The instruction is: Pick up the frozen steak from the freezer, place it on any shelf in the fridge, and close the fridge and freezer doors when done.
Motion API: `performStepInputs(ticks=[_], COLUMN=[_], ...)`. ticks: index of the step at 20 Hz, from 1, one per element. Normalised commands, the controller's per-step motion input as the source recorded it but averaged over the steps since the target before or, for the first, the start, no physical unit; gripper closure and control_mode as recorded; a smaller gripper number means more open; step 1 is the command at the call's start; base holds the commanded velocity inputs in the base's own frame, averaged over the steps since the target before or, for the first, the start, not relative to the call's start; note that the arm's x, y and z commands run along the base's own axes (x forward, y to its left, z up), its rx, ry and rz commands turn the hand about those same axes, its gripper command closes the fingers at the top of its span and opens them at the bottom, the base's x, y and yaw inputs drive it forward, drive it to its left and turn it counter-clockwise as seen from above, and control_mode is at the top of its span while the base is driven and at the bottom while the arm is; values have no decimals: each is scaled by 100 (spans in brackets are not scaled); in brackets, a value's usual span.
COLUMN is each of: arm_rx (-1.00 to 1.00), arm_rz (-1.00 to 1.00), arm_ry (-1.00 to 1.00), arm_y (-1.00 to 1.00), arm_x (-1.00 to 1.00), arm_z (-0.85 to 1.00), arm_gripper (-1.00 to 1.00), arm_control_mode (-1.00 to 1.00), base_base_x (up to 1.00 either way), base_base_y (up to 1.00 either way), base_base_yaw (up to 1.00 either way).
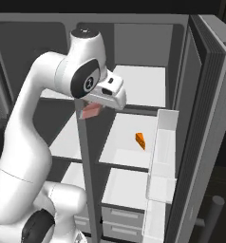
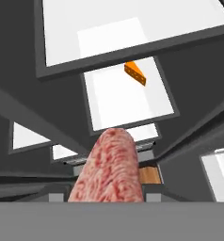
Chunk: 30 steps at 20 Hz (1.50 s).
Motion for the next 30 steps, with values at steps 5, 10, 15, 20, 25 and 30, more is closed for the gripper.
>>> performStepInputs(ticks=[5, 10, 15, 20, 25, 30], arm_rx=[-10, -2, 0, 0, 0, 0], arm_rz=[10, 7, 4, 1, 0, 0], arm_ry=[-2, -5, -1, -4, -11, -22], arm_y=[-27, -55, -75, -49, -11, 0], arm_x=[84, 87, 72, 99, 96, 29], arm_z=[-27, -6, -6, -19, -26, -25], arm_gripper=[100, 100, 100, 100, -100, -100], arm_control_mode=[-100, -100, -100, -100, -100, -100], base_base_x=[0, 0, 0, 0, 0, 0], base_base_y=[0, 0, 0, 0, 0, 0], base_base_yaw=[0, 0, 0, 0, 0, 0])
